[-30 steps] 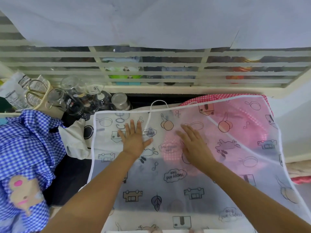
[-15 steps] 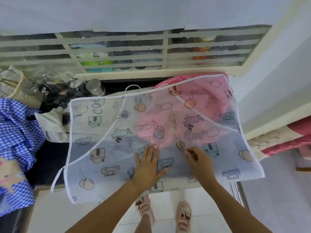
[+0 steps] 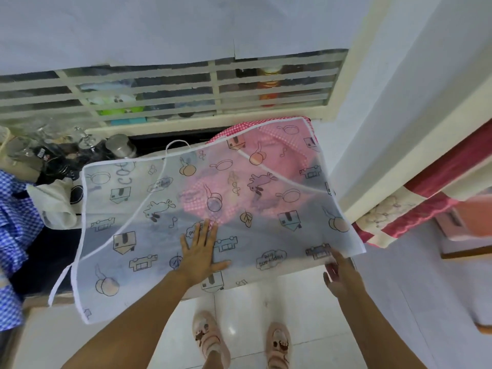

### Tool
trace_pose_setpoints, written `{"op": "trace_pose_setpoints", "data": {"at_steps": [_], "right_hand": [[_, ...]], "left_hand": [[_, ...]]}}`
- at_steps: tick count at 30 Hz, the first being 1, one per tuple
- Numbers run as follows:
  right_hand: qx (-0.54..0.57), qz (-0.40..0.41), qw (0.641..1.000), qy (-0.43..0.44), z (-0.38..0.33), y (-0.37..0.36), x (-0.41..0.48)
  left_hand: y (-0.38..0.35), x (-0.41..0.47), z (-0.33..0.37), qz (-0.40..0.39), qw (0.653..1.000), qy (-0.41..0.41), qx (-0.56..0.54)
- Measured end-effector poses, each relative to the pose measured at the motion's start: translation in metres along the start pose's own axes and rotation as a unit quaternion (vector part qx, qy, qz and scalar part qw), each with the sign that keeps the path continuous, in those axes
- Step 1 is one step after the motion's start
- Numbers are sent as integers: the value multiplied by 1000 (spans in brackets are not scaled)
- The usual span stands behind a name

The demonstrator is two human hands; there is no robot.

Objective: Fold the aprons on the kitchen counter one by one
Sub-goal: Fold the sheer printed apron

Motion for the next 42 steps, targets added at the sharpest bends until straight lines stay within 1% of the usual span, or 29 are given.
{"op": "trace_pose_setpoints", "data": {"at_steps": [2, 3, 6, 7, 9, 11, 13, 15, 16, 17, 18, 19, 21, 24, 25, 26, 27, 28, 29, 31, 32, 34, 35, 37, 38, 39, 40, 41, 42], "right_hand": [[37, -22, 999, 11, -3, -5, -1], [44, -33, 998, 30, -6, -8, -1], [39, -96, 987, 122, -19, -22, -14], [13, -112, 981, 157, -25, -28, -23], [-74, -130, 964, 220, -38, -43, -48], [-148, -163, 940, 260, -41, -63, -76], [-188, -216, 908, 307, -37, -89, -112], [-243, -303, 852, 350, -28, -120, -156], [-277, -347, 820, 360, -13, -140, -180], [-319, -376, 791, 361, 0, -156, -198], [-368, -386, 763, 367, 17, -171, -212], [-411, -389, 731, 381, 34, -183, -221], [-493, -388, 665, 404, 64, -204, -226], [-576, -393, 582, 419, 110, -235, -231], [-610, -395, 540, 424, 123, -243, -233], [-643, -397, 490, 435, 139, -252, -234], [-667, -396, 442, 450, 154, -261, -232], [-687, -395, 399, 461, 169, -268, -229], [-706, -394, 369, 459, 187, -276, -225], [-740, -389, 327, 440, 221, -285, -210], [-756, -387, 297, 437, 237, -288, -202], [-781, -387, 227, 435, 270, -291, -189], [-791, -392, 205, 422, 285, -291, -183], [-801, -405, 178, 404, 304, -286, -172], [-799, -412, 172, 402, 309, -283, -170], [-794, -418, 175, 405, 312, -281, -169], [-792, -421, 192, 400, 311, -277, -169], [-784, -423, 228, 394, 306, -274, -170], [-764, -421, 289, 395, 298, -270, -171]], "left_hand": [[1, -2, 0, -1, 1000, -2, -1], [2, -3, 1, 4, 1000, -6, -6], [7, -7, 5, 12, 999, -15, -46], [9, -8, 5, 10, 998, -15, -58], [15, -7, 3, -8, 999, -13, -40], [20, -6, -1, -31, 999, -6, -9], [28, -8, -4, -67, 998, 9, 13], [37, -7, 1, -69, 998, -7, 4], [46, -11, -3, -65, 997, -30, -15], [56, -11, -5, -65, 995, -53, -58], [65, -12, -13, -64, 984, -71, -149], [75, -13, -24, -76, 963, -64, -249], [93, -16, -58, -45, 920, -33, -387], [111, -35, -133, 19, 901, 22, -433], [110, -42, -160, 21, 889, 50, -455], [107, -50, -188, 5, 866, 76, -494], [101, -56, -214, -18, 835, 94, -543], [97, -64, -233, -36, 804, 106, -583], [90, -69, -252, -46, 779, 110, -616], [84, -75, -268, -42, 747, 113, -654], [84, -76, -268, -45, 735, 105, -668], [86, -78, -266, -50, 724, 90, -682], [87, -79, -265, -46, 722, 91, -685], [89, -78, -265, -19, 726, 116, -677], [88, -76, -268, 6, 727, 132, -674], [84, -74, -274, 33, 721, 147, -677], [82, -75, -276, 57, 714, 157, -680], [78, -74, -278, 77, 707, 161, -685], [74, -74, -279, 91, 702, 162, -687]]}}
Point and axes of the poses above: each hand's wrist, its own x-axis towards the middle knuckle, its own y-axis out of the back of the hand, z = x × y, the point moved 3 cm from there along x, towards the middle knuckle, and after that the axes turned 6 degrees about -z, right-handed, at the moved point
